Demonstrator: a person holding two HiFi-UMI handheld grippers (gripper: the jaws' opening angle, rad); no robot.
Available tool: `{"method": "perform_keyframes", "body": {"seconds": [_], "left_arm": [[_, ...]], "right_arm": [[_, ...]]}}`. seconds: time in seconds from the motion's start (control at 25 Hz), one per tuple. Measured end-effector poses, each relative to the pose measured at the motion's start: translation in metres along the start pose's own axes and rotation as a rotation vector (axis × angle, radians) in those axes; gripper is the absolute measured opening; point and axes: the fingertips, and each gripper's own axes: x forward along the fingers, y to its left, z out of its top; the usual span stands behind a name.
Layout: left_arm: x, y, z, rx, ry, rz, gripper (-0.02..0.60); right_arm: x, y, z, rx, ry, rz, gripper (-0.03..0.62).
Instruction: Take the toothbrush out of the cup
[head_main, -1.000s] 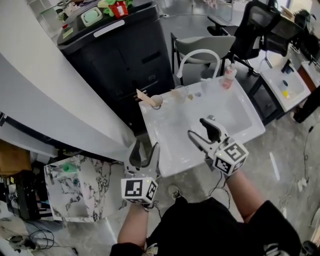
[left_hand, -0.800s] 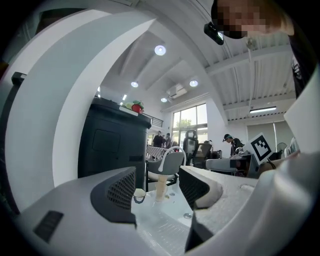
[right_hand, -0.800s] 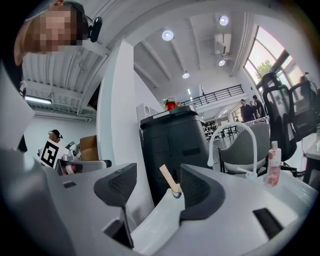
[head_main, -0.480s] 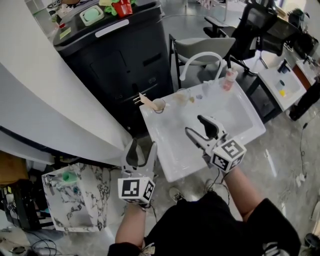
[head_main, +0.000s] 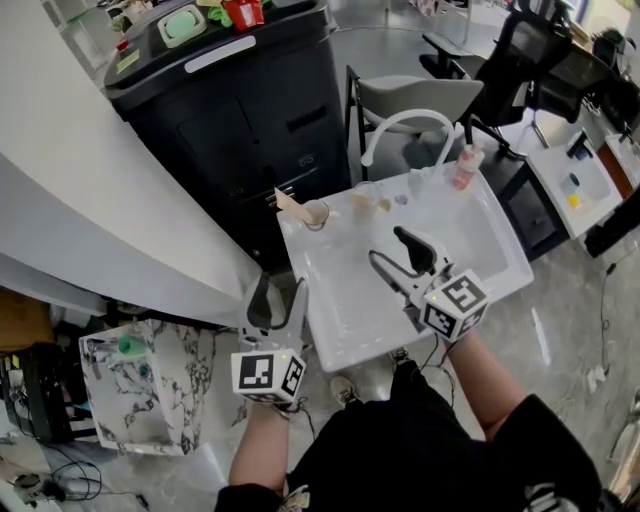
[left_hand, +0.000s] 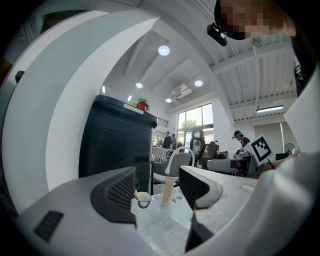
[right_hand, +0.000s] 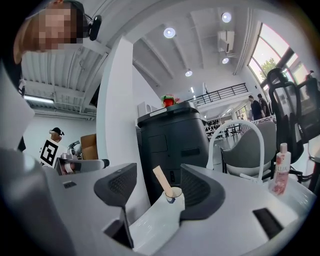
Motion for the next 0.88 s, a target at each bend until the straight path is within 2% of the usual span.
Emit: {"method": "perform_keyframes", "body": {"seconds": [0.48,0.88], "left_arm": [[0.071,0.006,-0.014,-0.021,0.011,0.153,0.252],[0.135,0.038,-0.056,-0.064,0.084,0.241,0.252]], "right_arm": [[0.033,-0.067,0.002,0.022,0.039,0.113,0.268],[0.053,-0.102,-0.015,0.048,0.081,0.177,0.268]]}}
